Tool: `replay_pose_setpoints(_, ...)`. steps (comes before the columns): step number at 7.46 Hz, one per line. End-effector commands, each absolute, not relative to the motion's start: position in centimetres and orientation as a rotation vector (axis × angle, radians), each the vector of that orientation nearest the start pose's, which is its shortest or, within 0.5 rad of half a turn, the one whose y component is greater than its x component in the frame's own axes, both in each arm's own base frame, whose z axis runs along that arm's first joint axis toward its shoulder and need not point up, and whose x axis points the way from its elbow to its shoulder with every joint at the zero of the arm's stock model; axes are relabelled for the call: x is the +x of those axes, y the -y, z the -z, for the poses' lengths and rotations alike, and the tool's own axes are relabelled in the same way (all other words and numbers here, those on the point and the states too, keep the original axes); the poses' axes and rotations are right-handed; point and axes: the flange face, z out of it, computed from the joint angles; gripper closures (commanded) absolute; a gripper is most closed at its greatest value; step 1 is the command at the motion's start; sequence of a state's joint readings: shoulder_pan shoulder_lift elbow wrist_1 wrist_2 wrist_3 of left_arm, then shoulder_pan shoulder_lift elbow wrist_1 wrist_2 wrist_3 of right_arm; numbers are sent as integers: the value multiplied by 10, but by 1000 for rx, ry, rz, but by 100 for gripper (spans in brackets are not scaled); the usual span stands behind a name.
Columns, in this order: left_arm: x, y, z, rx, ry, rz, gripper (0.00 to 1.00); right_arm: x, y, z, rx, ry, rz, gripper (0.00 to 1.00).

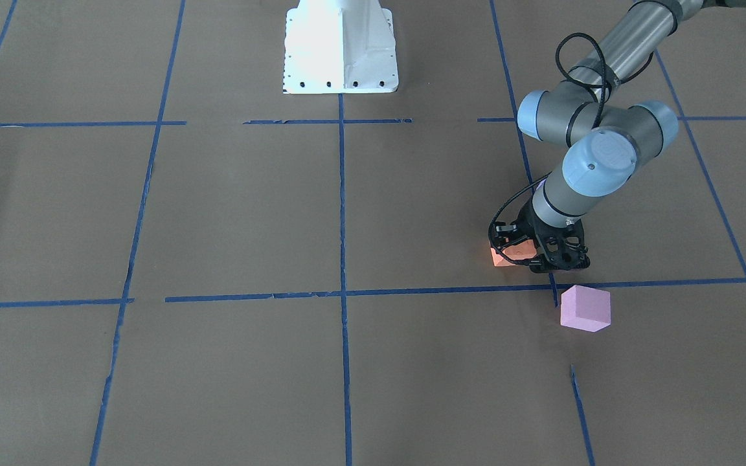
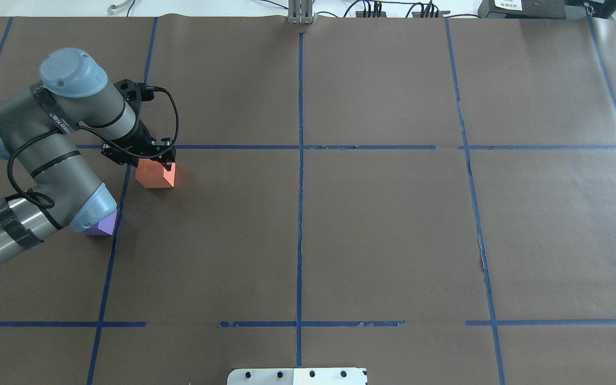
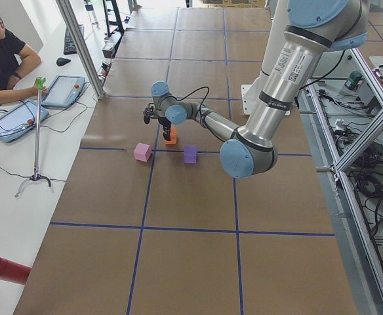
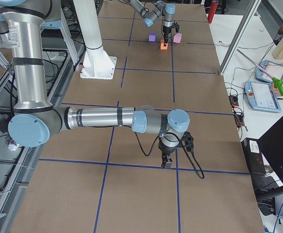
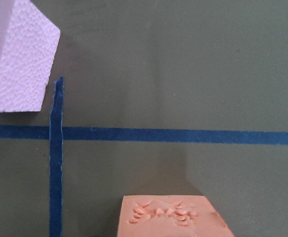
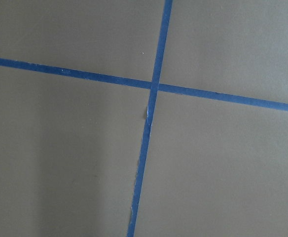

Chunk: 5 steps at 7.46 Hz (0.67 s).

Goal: Arrange blocks in a line
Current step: 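Lift the orange cube with the left gripper toward the pink cube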

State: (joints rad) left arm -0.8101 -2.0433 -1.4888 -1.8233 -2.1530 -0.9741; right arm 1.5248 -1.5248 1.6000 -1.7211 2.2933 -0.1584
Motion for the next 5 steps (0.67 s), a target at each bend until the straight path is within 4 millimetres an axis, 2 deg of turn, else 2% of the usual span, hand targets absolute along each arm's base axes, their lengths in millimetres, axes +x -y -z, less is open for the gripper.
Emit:
replay_pose_setpoints(1,414,551,-395,-19,-842,12,80,44,507,-640,-31,726,169,0)
replay_pose_setpoints(2,397,556,-380,-3,-856,28,80,44,507,-639,-30,726,168,0)
replay_pose_setpoints(3,367,555,-361,1,-839,50,80,44,507,-640,-31,726,168,0)
replay_pose_setpoints(4,345,546,-338,14,-815,6,80,44,507,-639,-30,726,168,0)
replay_pose_setpoints(5,308,549,-316,28,-799,27,80,44,507,-640,-31,726,168,0)
